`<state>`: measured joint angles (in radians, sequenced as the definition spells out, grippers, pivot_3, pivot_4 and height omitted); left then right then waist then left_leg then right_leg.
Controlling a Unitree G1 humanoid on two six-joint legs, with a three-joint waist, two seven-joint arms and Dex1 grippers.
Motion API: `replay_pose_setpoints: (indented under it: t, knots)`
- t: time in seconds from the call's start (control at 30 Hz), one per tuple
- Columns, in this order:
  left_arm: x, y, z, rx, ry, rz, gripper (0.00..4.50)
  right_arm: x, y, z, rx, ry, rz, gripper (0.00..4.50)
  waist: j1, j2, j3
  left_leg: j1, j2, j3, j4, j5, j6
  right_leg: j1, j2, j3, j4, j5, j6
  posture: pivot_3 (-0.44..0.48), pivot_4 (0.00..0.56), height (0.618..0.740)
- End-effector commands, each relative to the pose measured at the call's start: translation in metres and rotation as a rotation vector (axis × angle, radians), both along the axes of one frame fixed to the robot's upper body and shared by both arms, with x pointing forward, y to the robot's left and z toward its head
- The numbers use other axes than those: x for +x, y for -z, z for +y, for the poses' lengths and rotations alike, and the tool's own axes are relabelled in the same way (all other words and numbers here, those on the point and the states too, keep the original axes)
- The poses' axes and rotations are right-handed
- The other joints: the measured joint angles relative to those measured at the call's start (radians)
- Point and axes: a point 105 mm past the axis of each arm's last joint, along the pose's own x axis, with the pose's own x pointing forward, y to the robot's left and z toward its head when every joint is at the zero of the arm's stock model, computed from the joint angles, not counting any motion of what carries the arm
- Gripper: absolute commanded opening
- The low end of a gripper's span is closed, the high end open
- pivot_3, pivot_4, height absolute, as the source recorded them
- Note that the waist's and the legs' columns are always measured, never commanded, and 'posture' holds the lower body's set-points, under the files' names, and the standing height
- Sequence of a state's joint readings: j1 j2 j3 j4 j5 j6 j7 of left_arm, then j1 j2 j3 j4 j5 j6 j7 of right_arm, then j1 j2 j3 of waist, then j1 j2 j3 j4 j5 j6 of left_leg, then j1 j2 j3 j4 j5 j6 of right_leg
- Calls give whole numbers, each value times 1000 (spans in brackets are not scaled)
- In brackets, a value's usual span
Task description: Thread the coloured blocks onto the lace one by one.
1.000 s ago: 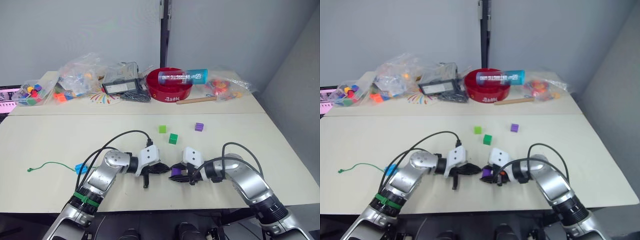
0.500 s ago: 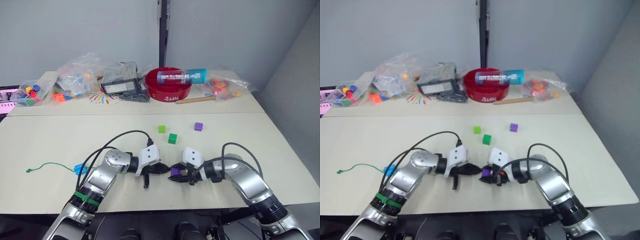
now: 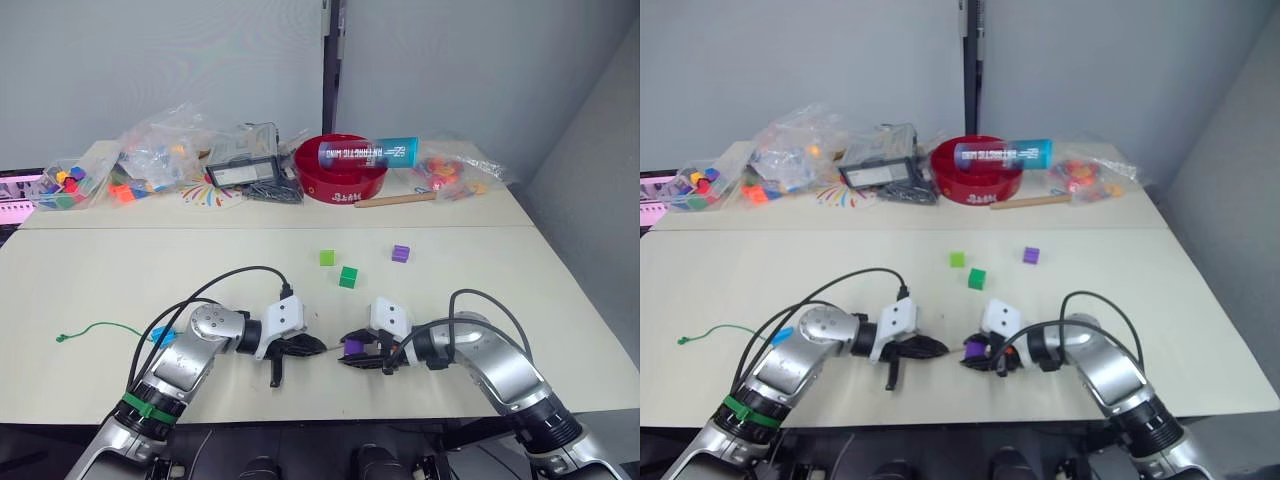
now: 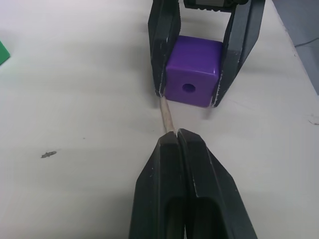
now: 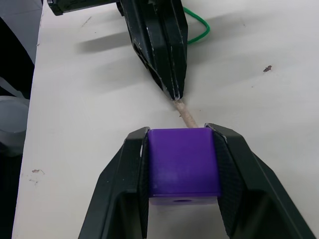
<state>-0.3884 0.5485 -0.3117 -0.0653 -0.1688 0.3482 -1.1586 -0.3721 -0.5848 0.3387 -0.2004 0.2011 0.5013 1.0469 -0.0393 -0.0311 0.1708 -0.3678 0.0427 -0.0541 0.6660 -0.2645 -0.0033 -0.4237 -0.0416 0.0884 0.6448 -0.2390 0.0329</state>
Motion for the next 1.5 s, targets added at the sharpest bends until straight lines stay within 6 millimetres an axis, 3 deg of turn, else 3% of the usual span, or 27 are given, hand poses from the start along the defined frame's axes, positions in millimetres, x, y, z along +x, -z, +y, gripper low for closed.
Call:
replay_pose_setpoints:
  t: [0.03,0.23,0.53,0.9,1.07,1.3,1.43,1.5]
  knots:
    - [-5,-10,-9,-36,31,-20,0,2,-3,-6,-9,32,-17,1195,1,0,0,0,0,0,0,0,0,0,0,0,0,0,0,0,150,731]
    - [-3,-10,-15,-40,44,-27,0,-2,-2,1,-4,16,-11,1195,-1,0,0,0,0,0,0,0,0,0,0,0,0,0,0,0,150,731]
    - [4,-9,10,17,-3,-35,0,-1,-1,-13,-28,24,-16,1195,2,0,0,0,0,0,0,0,0,0,0,0,0,0,0,0,150,731]
    - [3,-11,12,8,3,-21,0,0,-2,-19,-19,38,-11,1195,2,0,0,0,0,0,0,0,0,0,0,0,-1,0,0,0,150,731]
    - [4,-15,20,16,-5,-21,0,4,-5,-30,-22,69,-13,1195,2,0,0,0,0,0,0,0,0,0,0,0,-1,0,0,0,150,731]
    - [-1,-21,27,-17,10,15,0,4,-5,-30,-32,65,-23,1195,-1,0,0,0,0,0,0,0,0,0,0,0,-1,0,0,0,150,731]
    - [-5,-13,34,16,13,11,0,2,-4,-25,-16,64,-18,1195,-2,0,0,0,0,0,0,0,0,0,0,0,-1,0,0,0,150,731]
    - [0,-9,37,45,-9,-8,561,2,-4,-21,-6,65,-17,1195,-2,0,0,0,0,0,0,0,0,0,0,0,-1,0,0,0,150,731]
